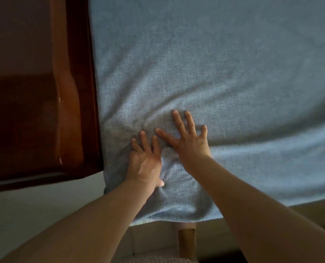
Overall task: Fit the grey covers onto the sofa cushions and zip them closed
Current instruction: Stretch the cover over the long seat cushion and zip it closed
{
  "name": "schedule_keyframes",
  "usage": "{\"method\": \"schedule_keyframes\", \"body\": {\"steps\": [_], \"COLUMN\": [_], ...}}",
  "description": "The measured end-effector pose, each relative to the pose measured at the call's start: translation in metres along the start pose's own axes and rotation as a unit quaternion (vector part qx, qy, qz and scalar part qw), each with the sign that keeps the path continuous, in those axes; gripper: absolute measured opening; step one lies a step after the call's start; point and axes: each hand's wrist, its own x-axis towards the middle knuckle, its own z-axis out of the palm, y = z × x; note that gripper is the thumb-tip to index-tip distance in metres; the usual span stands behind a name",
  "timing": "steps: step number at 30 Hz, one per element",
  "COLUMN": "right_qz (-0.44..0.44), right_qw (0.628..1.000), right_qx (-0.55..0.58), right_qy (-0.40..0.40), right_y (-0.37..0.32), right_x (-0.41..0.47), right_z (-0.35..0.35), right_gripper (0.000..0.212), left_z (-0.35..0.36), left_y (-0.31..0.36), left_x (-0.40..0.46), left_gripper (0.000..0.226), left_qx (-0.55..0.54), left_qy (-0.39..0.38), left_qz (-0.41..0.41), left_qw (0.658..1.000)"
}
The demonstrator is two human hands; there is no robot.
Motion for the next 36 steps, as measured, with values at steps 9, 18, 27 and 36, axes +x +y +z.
{"method": "schedule_keyframes", "body": {"steps": [9, 18, 27, 36], "right_qz": [0.181, 0.193, 0.204, 0.282], "right_qw": [0.953, 0.916, 0.885, 0.753], "right_qx": [0.233, 0.334, 0.315, 0.292], "right_qy": [0.070, 0.112, 0.275, 0.517], "right_y": [-0.087, -0.146, -0.166, -0.192], "right_x": [-0.061, -0.088, -0.084, -0.051], "right_z": [0.037, 0.060, 0.109, 0.137], "right_gripper": [0.085, 0.086, 0.074, 0.060], "left_z": [0.035, 0.103, 0.135, 0.163], "left_y": [-0.062, -0.083, -0.066, -0.072], "left_x": [-0.018, -0.055, -0.052, -0.029], "left_gripper": [0.100, 0.076, 0.066, 0.059], "left_qx": [0.000, -0.109, -0.147, -0.236], "left_qy": [0.104, 0.186, 0.274, 0.446], "left_qz": [0.145, 0.166, 0.157, 0.217], "left_qw": [0.984, 0.962, 0.937, 0.836]}}
